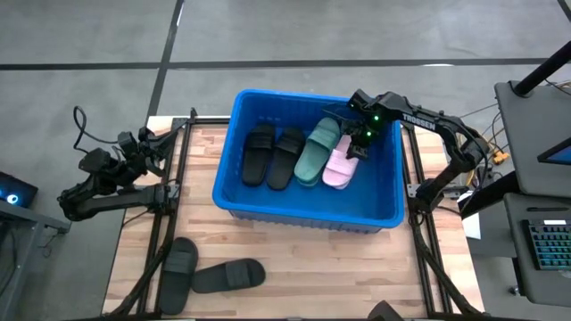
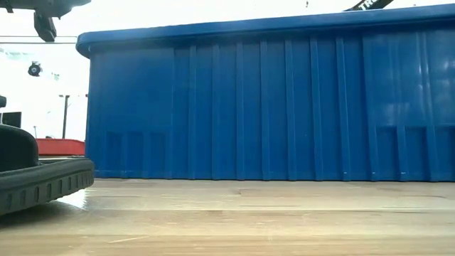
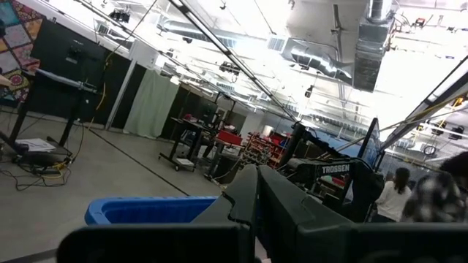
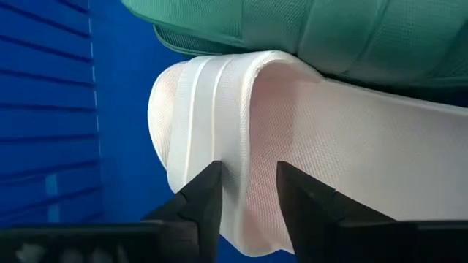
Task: Pick and place slides into bin
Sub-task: Put the pink slide into the blue bin, then put the right black slide into the blue bin
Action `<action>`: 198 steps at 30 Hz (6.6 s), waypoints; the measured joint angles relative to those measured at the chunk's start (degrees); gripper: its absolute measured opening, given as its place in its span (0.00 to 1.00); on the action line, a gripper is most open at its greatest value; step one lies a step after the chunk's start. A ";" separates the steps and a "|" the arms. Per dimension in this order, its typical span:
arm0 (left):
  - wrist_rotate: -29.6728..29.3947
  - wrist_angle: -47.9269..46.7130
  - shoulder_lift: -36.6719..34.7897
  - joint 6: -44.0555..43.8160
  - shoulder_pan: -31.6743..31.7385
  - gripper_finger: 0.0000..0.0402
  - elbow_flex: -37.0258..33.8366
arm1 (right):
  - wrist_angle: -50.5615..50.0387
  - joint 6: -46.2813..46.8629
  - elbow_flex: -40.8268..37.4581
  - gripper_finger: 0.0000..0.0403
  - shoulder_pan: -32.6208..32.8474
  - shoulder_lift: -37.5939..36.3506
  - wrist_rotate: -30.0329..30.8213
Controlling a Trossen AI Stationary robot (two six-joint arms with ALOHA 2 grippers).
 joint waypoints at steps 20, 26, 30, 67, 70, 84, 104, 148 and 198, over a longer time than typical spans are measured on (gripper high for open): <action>0.05 -0.02 0.00 0.23 0.00 0.00 0.00 | -3.29 8.80 3.96 0.34 -0.04 -0.07 7.45; 0.09 -0.02 0.00 0.20 0.01 0.00 0.00 | -4.71 9.15 5.06 0.34 0.63 -0.09 10.38; 0.12 -0.02 0.00 0.17 0.02 0.00 0.00 | -5.47 10.23 6.30 0.34 0.64 -0.09 10.43; 6.76 -0.10 0.02 0.44 0.01 0.00 0.00 | 19.92 50.75 24.43 0.23 42.50 -15.91 51.76; 11.46 -0.12 -0.07 0.41 0.02 0.00 0.00 | 22.85 51.64 23.01 0.21 51.02 -14.67 60.82; 34.80 0.36 0.60 -23.68 0.02 0.32 0.05 | 22.16 55.63 22.93 0.19 61.60 -4.92 69.80; 47.62 -11.63 27.12 -37.56 0.00 0.35 27.50 | -15.12 77.65 22.99 0.15 61.68 -11.23 66.14; 22.47 -52.98 66.91 -80.33 -45.79 0.35 48.38 | -28.16 74.67 22.47 0.16 62.28 -16.20 67.17; 4.00 -17.35 91.43 -112.37 -58.03 0.35 28.15 | -28.71 71.29 22.47 0.16 62.29 -16.24 68.22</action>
